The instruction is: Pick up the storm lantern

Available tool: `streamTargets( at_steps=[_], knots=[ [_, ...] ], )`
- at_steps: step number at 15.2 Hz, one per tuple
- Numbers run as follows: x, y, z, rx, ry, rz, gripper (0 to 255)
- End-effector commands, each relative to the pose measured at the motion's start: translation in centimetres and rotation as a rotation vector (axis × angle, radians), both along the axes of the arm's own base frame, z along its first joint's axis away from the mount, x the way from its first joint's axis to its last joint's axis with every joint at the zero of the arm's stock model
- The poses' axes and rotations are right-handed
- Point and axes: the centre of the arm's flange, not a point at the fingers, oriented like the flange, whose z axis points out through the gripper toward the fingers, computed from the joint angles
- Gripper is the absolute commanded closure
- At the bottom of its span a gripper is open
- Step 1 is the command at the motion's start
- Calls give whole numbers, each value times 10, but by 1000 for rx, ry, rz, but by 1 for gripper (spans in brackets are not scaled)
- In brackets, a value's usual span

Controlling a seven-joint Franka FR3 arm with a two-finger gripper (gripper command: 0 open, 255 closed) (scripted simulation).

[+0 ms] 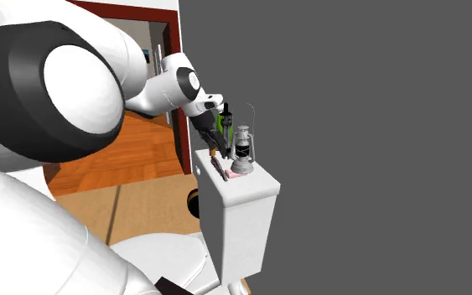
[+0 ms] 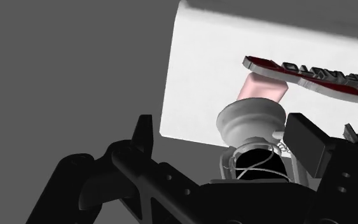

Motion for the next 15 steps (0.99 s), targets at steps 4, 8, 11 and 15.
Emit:
streamTargets(
  at_steps=[4, 8, 11, 15],
  knots=[
    [51, 34, 7, -29, -106, -140, 0],
    [96, 55, 14, -55, -188, -247, 0],
    [130, 68, 22, -74, -249, -327, 0],
    [135, 69, 8, -77, -259, -340, 0]
  ],
)
